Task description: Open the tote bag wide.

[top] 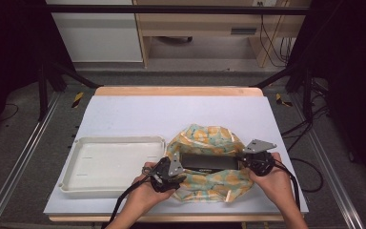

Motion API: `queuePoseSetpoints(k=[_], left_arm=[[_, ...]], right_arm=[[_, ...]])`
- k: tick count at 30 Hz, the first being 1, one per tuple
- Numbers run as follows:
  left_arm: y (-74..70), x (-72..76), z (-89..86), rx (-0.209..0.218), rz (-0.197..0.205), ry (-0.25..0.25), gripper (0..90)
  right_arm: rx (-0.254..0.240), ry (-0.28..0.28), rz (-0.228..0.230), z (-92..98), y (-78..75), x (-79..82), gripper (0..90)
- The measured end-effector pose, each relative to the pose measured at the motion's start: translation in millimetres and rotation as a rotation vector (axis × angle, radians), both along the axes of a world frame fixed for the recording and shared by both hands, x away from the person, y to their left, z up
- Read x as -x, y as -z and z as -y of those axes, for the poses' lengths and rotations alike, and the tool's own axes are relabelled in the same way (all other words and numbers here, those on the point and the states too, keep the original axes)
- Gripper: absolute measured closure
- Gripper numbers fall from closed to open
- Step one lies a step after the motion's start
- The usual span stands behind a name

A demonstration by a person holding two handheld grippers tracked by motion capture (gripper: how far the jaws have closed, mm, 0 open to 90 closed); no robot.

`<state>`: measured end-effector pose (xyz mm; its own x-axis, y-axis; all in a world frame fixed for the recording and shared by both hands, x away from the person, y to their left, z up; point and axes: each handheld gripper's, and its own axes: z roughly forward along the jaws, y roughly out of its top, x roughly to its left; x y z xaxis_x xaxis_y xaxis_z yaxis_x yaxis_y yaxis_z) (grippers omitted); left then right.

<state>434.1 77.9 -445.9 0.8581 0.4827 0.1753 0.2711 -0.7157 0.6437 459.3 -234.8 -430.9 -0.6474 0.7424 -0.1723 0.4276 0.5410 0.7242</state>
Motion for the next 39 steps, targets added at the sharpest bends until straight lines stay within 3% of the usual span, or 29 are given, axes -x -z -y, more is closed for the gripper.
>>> queuePoseSetpoints(k=[10,19,21,30,39], left_arm=[[10.5,-1.8,3.3,-0.017,-0.032,0.0,62.8],[18.7,-1.7,5.4,-0.039,-0.046,0.016,84.6],[18.7,0.3,6.5,-0.062,-0.052,0.029,87.4],[17.2,10.0,7.4,-0.104,-0.053,0.052,89.5],[16.6,16.1,5.5,-0.122,-0.059,0.074,90.0]], right_arm=[[-0.025,0.034,-0.044,12.2,17.5,-9.7,90.0],[-0.032,0.049,-0.074,19.5,31.4,-15.1,90.0],[-0.019,0.045,-0.076,20.8,34.4,-17.8,90.0],[0.021,0.049,-0.097,23.3,40.6,-25.5,90.0],[0.021,0.061,-0.102,28.6,41.9,-34.5,90.0]])
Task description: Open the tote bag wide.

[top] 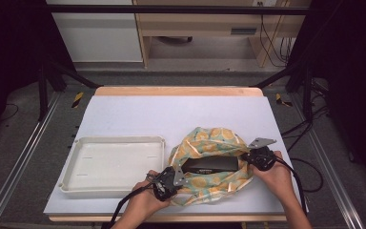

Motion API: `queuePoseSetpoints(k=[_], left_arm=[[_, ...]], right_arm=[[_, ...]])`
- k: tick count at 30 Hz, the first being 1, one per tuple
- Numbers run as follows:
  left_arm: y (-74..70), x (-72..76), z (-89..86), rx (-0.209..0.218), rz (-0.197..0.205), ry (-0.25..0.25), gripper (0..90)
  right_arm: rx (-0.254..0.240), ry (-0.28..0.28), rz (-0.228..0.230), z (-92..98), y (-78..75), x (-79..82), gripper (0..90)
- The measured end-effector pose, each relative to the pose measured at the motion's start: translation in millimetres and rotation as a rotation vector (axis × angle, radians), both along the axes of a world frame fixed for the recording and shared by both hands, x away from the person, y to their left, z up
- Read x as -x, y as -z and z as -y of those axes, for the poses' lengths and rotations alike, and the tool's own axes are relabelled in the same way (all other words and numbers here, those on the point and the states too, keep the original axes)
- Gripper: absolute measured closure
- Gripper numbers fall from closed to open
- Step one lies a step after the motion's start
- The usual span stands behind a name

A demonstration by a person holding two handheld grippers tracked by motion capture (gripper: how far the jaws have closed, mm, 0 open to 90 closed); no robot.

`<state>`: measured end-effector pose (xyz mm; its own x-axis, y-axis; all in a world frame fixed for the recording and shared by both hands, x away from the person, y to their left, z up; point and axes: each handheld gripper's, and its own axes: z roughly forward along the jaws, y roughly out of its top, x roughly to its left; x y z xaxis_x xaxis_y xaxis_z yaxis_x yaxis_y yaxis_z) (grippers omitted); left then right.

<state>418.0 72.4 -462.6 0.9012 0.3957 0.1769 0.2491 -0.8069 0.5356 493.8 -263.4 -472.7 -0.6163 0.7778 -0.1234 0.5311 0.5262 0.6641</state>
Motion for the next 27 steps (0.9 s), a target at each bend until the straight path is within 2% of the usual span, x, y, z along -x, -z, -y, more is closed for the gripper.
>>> queuePoseSetpoints(k=[6,13,16,20,21,23,25,26,27], left_arm=[[-0.8,3.5,-1.1,-0.013,-0.002,0.009,90.0],[-0.5,6.6,-2.4,-0.002,-0.008,0.014,90.0],[-5.4,6.4,-3.3,0.024,0.015,0.004,88.7],[-20.4,6.9,-5.1,0.074,0.035,-0.001,84.3],[-20.4,6.9,-5.1,0.074,0.035,-0.001,83.3],[-34.9,8.4,-5.9,0.1,0.056,0.006,83.0],[-44.3,8.9,-6.4,0.129,0.065,0.008,82.3],[-44.3,8.9,-6.4,0.129,0.065,0.008,82.1],[-53.0,7.0,-7.0,0.176,0.06,0.013,82.1]], right_arm=[[-0.004,0.01,0.003,1.4,0.4,-2.9,90.0],[0.001,0.015,0.005,2.0,0.2,-4.2,90.0],[-0.013,0.016,0.018,1.2,-2.9,-1.2,90.0],[-0.053,0.009,0.06,1.1,-15.3,9.8,90.0],[-0.053,0.009,0.06,1.1,-15.3,9.8,90.0],[-0.078,-0.004,0.092,-0.8,-25.6,20.5,90.0],[-0.084,-0.012,0.11,-1.6,-31.0,25.9,90.0],[-0.087,-0.013,0.124,-1.8,-34.5,29.2,90.0],[-0.096,-0.015,0.133,-1.8,-38.2,32.8,90.0]])
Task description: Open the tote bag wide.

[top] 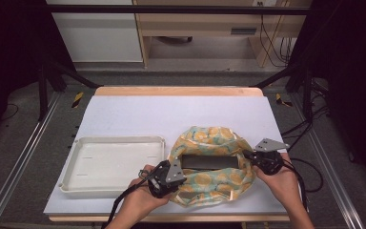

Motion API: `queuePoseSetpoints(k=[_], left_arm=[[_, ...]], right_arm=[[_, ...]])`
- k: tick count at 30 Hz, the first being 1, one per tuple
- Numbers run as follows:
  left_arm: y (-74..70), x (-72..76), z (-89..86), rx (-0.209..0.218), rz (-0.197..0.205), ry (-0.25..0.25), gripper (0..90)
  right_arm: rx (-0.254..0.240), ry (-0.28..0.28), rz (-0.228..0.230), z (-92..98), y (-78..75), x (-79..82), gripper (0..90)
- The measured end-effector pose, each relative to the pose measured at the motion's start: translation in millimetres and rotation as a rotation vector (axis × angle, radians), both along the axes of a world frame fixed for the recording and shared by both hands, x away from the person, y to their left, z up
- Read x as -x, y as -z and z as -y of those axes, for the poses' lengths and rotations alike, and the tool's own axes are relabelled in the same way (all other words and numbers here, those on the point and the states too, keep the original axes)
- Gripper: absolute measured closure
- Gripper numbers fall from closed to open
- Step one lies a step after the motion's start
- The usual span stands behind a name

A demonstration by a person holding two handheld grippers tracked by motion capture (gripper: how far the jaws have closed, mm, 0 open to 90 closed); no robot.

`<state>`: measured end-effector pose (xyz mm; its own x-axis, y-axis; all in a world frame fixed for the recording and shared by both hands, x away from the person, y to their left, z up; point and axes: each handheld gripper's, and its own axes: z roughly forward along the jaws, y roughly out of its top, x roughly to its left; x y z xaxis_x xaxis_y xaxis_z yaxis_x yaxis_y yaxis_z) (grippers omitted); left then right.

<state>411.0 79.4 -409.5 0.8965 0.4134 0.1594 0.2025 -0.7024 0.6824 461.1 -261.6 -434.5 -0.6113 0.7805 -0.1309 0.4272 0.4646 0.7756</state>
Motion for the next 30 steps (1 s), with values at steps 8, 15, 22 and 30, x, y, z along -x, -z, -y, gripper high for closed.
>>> queuePoseSetpoints(k=[8,15,22,30], left_arm=[[-12.8,-23.5,3.9,0.072,0.022,-0.034,84.8],[-4.4,-60.8,6.4,0.027,0.049,-0.127,86.2],[10.0,-80.4,7.8,-0.001,0.027,-0.191,87.2],[22.8,-95.4,10.6,-0.013,-0.01,-0.222,88.7]], right_arm=[[-0.054,-0.042,0.048,-4.6,-13.1,31.8,90.0],[-0.031,-0.07,0.027,-9.9,-3.6,51.0,90.0],[-0.007,-0.084,-0.03,-9.0,19.0,54.1,90.0],[0.019,-0.075,-0.074,-5.3,35.4,49.7,90.0]])
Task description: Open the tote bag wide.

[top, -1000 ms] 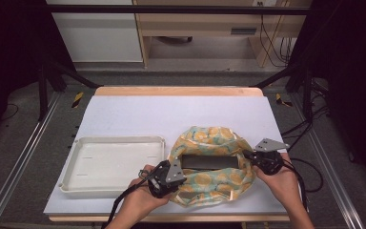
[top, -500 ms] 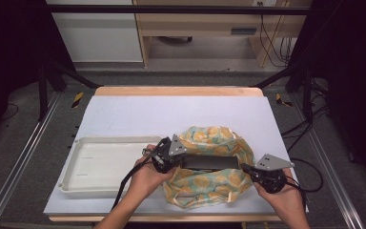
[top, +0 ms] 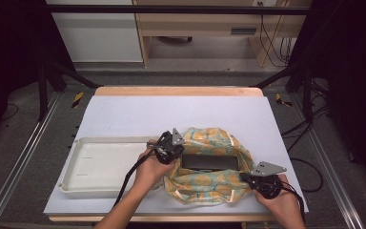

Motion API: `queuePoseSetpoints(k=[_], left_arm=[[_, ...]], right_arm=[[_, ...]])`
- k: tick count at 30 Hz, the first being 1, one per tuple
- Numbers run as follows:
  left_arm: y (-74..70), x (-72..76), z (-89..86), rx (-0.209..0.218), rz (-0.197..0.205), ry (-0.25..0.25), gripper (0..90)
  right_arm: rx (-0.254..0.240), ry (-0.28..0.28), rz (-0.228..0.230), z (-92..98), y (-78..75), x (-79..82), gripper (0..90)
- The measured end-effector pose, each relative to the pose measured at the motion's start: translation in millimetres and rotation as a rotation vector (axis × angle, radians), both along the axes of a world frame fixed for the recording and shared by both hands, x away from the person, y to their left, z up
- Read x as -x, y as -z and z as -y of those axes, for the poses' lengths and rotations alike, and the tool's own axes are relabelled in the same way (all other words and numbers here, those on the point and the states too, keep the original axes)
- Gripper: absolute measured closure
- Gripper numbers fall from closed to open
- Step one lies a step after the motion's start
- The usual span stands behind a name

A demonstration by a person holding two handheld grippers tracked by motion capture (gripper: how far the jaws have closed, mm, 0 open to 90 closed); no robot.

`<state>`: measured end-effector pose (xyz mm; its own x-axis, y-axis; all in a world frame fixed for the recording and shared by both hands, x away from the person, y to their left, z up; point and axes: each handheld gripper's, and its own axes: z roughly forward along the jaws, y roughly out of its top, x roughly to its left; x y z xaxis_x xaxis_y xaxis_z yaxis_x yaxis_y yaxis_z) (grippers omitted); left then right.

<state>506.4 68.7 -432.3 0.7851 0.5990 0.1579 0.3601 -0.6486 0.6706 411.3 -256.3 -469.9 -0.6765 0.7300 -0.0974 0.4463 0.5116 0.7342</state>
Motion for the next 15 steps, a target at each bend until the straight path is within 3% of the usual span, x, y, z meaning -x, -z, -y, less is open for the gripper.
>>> queuePoseSetpoints(k=[7,15], left_arm=[[10.7,-8.7,2.0,-0.016,-0.033,-0.011,90.0],[16.9,-18.7,-1.5,-0.023,-0.054,-0.033,90.0]], right_arm=[[0.029,-0.005,-0.039,0.5,8.0,-2.4,90.0],[0.019,-0.006,-0.047,2.1,9.2,-3.4,90.0]])
